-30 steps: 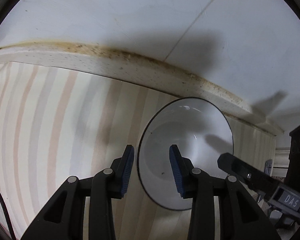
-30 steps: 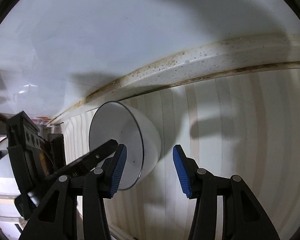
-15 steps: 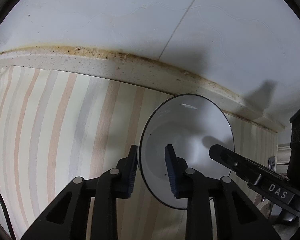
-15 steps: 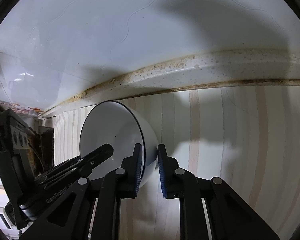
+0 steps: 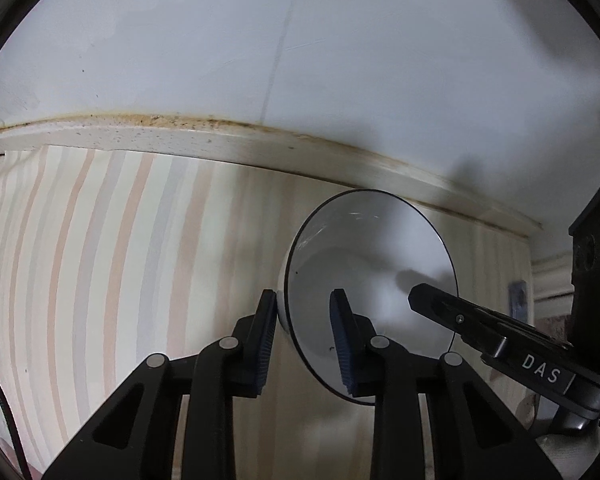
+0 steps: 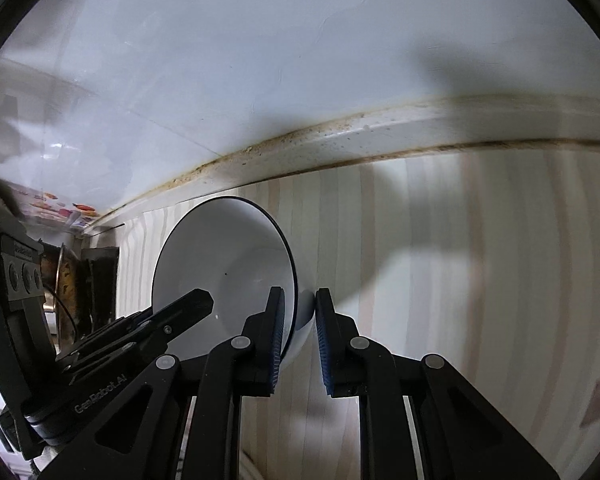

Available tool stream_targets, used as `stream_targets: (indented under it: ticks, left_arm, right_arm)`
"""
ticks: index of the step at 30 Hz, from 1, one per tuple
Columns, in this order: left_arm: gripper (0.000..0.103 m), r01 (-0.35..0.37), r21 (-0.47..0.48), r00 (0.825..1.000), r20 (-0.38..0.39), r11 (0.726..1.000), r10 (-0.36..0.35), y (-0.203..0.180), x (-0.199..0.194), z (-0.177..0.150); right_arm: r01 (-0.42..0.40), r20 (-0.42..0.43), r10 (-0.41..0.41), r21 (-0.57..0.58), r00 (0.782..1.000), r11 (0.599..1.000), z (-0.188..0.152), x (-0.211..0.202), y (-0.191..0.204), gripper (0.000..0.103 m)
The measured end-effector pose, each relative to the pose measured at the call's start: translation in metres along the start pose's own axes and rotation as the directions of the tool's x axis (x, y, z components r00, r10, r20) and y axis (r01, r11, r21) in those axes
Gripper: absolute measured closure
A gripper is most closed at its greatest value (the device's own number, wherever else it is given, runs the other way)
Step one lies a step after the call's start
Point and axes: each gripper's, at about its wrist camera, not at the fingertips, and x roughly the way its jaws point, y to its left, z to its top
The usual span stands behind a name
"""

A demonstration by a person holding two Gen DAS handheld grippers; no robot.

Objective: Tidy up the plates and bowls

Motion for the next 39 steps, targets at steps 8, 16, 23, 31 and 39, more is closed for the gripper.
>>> stream_targets:
  ticks: [8,16,23,31,39]
  left_arm:
    - [0.078,0.050,0.071,0.999,0.008,0.996,-0.051,-0.030,-0.047,-0.051]
    - [0.078,0.109,0.140,0.994,-0.020,0.984,-0.108,-0.064,-0.070,-0.110]
    - [0.078,0.126,0.206,0.991,-0.072,0.970,-0.113,-0.085,-0.074,-0.162]
    - [0.078,0.096,0.254,0.990,-0.127,0.962,-0.065,-0.094,-0.052,-0.192]
    - [0.078,0.056,0.291,0.987,-0.160,0.955,-0.009,-0.098,-0.035,-0.206]
  right_arm:
    - [0.016,0.049,-0.017,0.020,0.999,1.000,-0.058,-0.070,-0.008,0.086]
    - [0.052,0.085,-0.056,0.045,0.995,0.998,-0.129,-0.128,-0.019,0.086]
    - [0.079,0.079,-0.086,0.090,0.993,0.993,-0.195,-0.156,-0.043,0.086]
    - [0.091,0.039,-0.098,0.139,0.994,0.986,-0.238,-0.144,-0.069,0.086]
    - [0.102,0.021,-0.106,0.153,0.994,0.983,-0.250,-0.129,-0.081,0.086]
